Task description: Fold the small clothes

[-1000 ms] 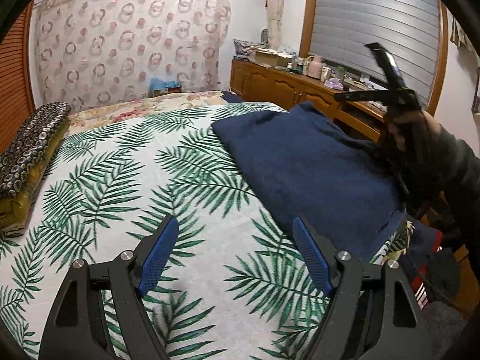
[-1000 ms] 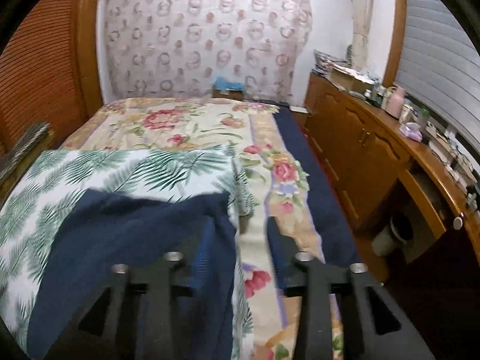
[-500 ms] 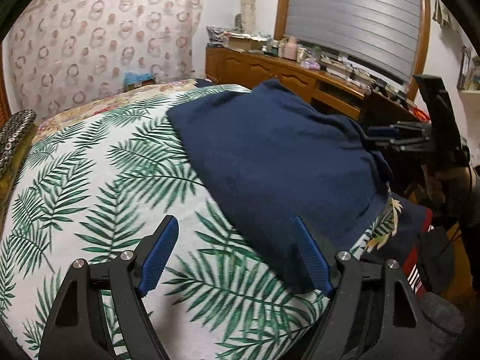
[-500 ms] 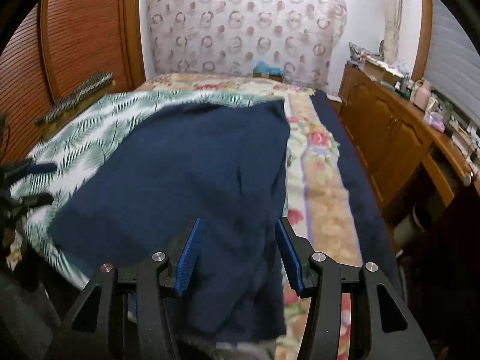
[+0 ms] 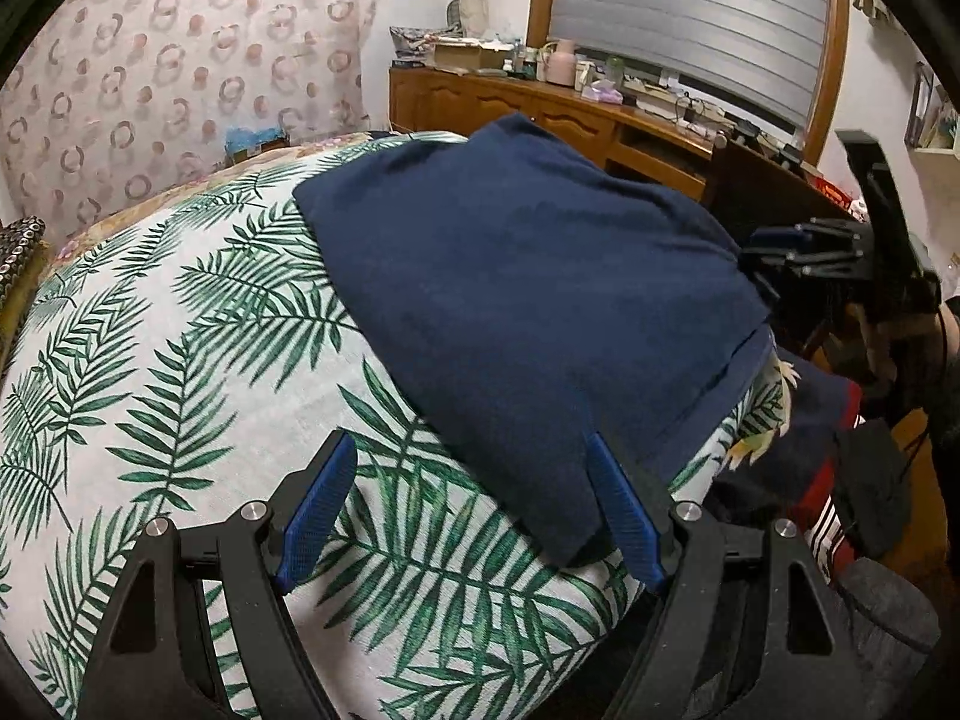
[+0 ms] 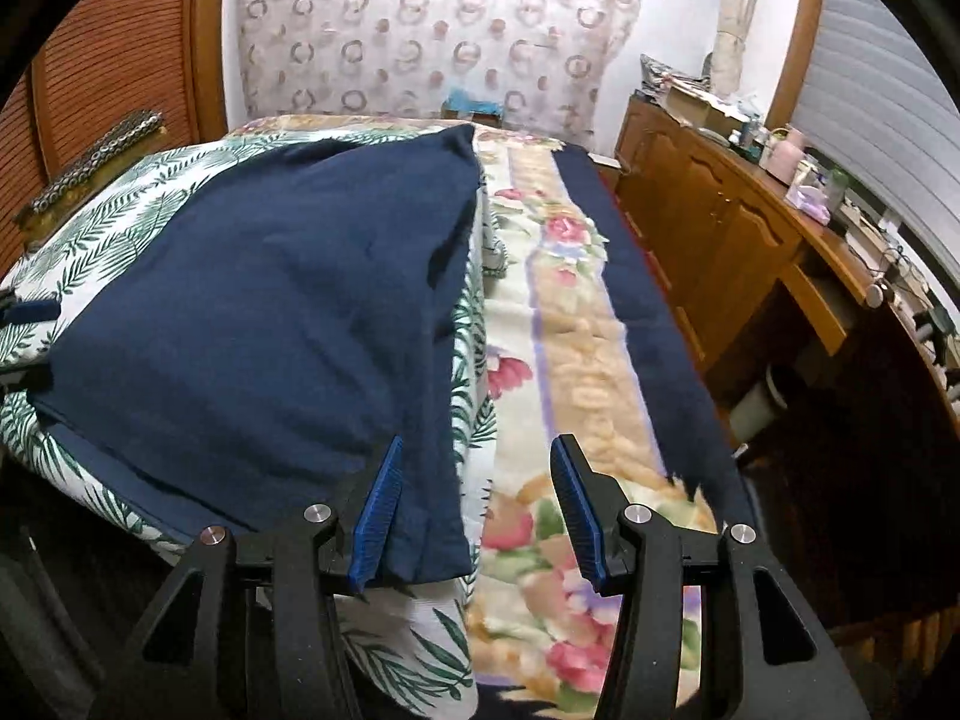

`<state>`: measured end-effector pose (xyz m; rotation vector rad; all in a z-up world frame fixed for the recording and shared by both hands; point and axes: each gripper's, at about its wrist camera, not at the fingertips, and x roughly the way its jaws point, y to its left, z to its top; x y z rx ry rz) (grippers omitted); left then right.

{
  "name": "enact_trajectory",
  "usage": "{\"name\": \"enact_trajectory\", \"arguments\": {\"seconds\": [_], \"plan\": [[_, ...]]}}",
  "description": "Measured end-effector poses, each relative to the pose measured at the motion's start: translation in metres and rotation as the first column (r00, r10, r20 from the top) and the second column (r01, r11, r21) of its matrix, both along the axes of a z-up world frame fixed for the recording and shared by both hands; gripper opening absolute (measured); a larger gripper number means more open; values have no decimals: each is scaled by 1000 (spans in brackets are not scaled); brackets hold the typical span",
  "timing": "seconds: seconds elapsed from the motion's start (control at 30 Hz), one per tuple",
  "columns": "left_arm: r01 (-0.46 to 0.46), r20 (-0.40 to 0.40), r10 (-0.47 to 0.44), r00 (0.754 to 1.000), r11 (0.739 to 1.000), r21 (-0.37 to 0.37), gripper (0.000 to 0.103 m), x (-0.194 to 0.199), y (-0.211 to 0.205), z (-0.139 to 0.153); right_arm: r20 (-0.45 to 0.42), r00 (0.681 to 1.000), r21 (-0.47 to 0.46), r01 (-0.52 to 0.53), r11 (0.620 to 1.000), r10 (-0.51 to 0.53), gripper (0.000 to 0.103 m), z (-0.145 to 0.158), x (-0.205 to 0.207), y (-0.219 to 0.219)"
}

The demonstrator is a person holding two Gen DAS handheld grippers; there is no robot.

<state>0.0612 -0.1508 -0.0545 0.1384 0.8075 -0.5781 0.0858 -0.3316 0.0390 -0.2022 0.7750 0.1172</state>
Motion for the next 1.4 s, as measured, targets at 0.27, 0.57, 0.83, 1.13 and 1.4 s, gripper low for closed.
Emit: {"name": "enact_trajectory", "arguments": {"seconds": [0.27,0.57,0.83,1.13,1.4], "plan": [[21,-33,-22,999,999,-44,80,-3,0,-3,75,993,53,-92,994,88,52,5,-26,19],[73,-80,-78,994,995,-66,41,-8,-6,-7,41,977,96,-210,973,207,53,-14,-39,31],[104,-87,-116,989,986,-133,6,-4,-8,13,9,954,142,-297,944,299,56,-11,-36,31],[80,62,-70,996,983,-168,6,23,-17,68,25,931,162,-364,917,365,65,-1,-46,13],[38,70,-27,997,985,-167,6,48,-12,65,14,947,78,-322,943,322,69,-14,-39,-10]]}}
